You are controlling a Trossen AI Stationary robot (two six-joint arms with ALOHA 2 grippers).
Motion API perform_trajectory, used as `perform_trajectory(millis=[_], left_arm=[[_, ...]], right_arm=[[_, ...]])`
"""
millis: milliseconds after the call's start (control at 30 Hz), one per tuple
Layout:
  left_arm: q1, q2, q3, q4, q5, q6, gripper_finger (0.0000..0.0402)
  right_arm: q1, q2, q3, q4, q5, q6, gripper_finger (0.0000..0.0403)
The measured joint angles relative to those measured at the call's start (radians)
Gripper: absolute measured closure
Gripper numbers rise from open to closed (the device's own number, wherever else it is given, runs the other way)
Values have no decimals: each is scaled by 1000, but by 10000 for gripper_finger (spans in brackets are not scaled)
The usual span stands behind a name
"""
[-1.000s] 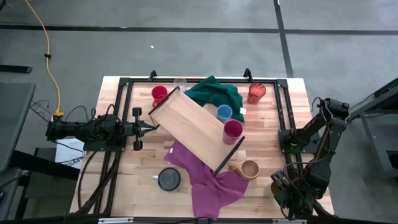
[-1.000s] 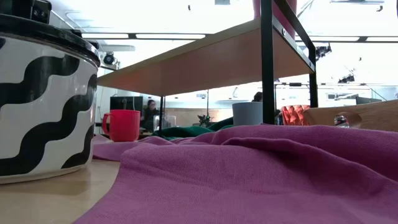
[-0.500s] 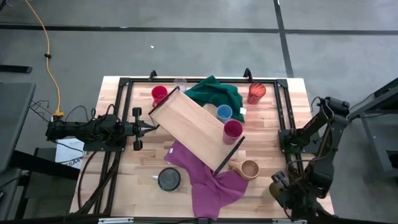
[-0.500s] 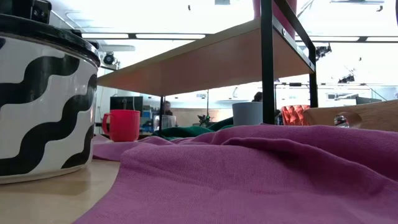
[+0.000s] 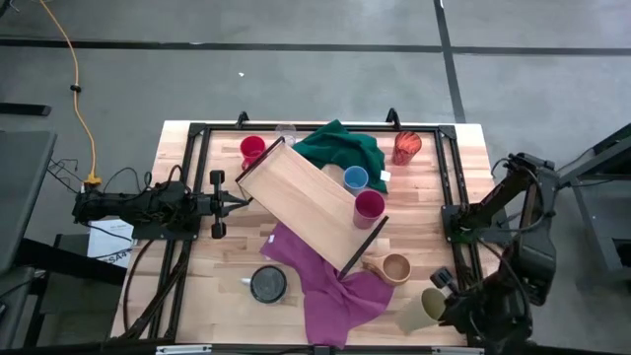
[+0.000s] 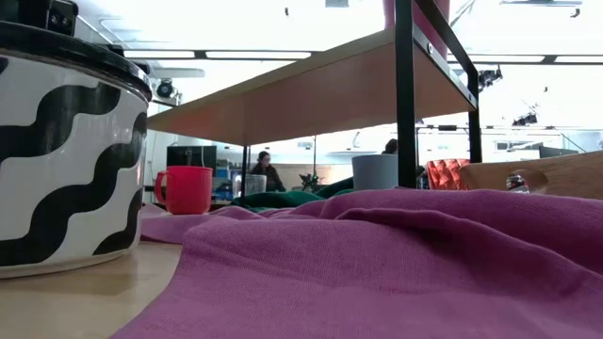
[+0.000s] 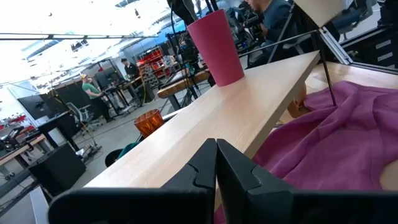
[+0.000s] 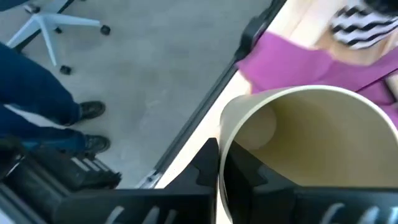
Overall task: Stack small to large cups/mugs on shelf
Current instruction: Put the gray cup on the shelf
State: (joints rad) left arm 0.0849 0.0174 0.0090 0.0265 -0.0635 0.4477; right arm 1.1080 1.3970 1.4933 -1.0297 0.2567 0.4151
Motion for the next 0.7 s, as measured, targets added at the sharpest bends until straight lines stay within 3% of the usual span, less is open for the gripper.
perform_trajectory(millis=[700], left_arm=[[0,0,0,0,0,0,401]], right_arm=[[-326,0,149,-46,-34,-360,403]])
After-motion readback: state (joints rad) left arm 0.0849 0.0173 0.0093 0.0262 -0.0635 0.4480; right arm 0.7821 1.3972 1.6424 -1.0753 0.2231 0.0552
